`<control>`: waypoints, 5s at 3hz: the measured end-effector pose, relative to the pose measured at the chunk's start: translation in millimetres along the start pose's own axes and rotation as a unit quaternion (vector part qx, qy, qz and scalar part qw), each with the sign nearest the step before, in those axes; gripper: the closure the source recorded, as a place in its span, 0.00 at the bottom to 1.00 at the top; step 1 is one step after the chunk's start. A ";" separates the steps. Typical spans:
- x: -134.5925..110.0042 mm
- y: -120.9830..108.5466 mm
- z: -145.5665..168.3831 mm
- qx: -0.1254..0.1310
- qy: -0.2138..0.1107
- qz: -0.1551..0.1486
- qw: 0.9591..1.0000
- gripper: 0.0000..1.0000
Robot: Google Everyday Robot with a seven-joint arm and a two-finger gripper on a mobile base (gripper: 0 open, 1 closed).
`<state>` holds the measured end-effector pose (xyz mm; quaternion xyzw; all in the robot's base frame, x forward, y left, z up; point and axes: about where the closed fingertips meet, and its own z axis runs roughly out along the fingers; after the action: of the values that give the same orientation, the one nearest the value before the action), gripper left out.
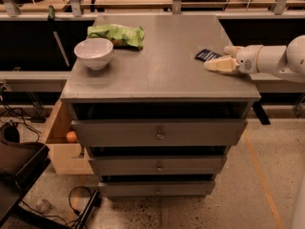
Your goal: Place rxbar blueberry into white bowl
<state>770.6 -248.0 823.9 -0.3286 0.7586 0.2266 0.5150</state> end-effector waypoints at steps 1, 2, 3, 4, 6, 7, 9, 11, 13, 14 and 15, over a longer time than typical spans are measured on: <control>-4.8 0.1 -1.8 0.000 0.000 0.000 1.000 0.88; -6.8 0.2 -2.4 0.000 0.000 0.000 1.000 1.00; -7.0 0.2 -2.4 0.000 0.000 0.000 1.000 1.00; -7.3 0.2 -2.4 0.000 0.000 0.000 1.000 1.00; -7.5 0.3 -2.4 0.000 0.000 0.000 1.000 1.00; -7.5 0.3 -2.4 0.000 0.000 0.000 1.000 1.00; -10.9 4.0 0.5 -0.002 0.000 -0.004 1.000 1.00; -99.6 9.3 -19.6 0.084 0.002 -0.094 0.992 1.00; -138.2 24.0 -4.4 0.087 0.005 -0.138 0.987 1.00; -150.7 41.1 28.7 0.042 0.019 -0.161 0.986 1.00; -164.0 67.3 67.9 -0.013 0.053 -0.190 0.980 1.00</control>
Offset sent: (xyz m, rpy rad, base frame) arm 0.0000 0.0001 0.0046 0.0000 0.0001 0.0001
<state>805.8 -112.4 951.9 -0.4851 0.7053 0.1163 0.5036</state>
